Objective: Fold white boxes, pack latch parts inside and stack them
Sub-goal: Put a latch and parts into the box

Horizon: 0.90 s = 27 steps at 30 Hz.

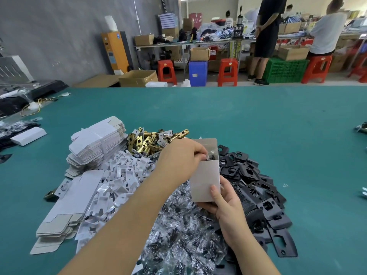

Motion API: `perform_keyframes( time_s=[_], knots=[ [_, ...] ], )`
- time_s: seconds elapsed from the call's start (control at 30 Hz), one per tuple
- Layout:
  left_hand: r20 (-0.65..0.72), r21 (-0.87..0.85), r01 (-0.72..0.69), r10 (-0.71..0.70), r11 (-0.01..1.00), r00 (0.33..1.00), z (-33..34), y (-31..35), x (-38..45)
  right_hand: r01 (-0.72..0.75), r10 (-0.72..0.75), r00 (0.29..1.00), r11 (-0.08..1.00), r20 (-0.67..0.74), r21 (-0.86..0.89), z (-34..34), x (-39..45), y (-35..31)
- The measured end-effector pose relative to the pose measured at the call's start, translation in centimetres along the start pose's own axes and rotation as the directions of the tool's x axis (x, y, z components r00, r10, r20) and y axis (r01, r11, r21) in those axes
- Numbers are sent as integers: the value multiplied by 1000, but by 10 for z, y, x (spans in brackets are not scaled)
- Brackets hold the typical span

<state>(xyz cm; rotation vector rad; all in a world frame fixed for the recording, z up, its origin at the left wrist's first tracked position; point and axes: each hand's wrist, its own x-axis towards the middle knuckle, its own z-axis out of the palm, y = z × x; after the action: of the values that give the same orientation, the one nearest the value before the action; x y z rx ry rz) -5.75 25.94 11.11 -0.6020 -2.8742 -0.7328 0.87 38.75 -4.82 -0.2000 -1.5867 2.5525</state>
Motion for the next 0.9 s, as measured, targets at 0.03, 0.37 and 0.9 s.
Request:
perform_keyframes(
  time_s=[0.03,0.37,0.9],
  knots=[
    [3,17,-5,5,1000,1000,0,-1,0,1,-1,1000,1000,3,-3,0,0,0],
    [110,151,-186,170,971,979,1,-7,-3,4,-4,1000,1000,20,-6,1,-1,-1],
    [-62,192,-286,302,939,951,4,-4,-19,-6,6,1000,1000,24,-9,2,-3,-4]
  ],
)
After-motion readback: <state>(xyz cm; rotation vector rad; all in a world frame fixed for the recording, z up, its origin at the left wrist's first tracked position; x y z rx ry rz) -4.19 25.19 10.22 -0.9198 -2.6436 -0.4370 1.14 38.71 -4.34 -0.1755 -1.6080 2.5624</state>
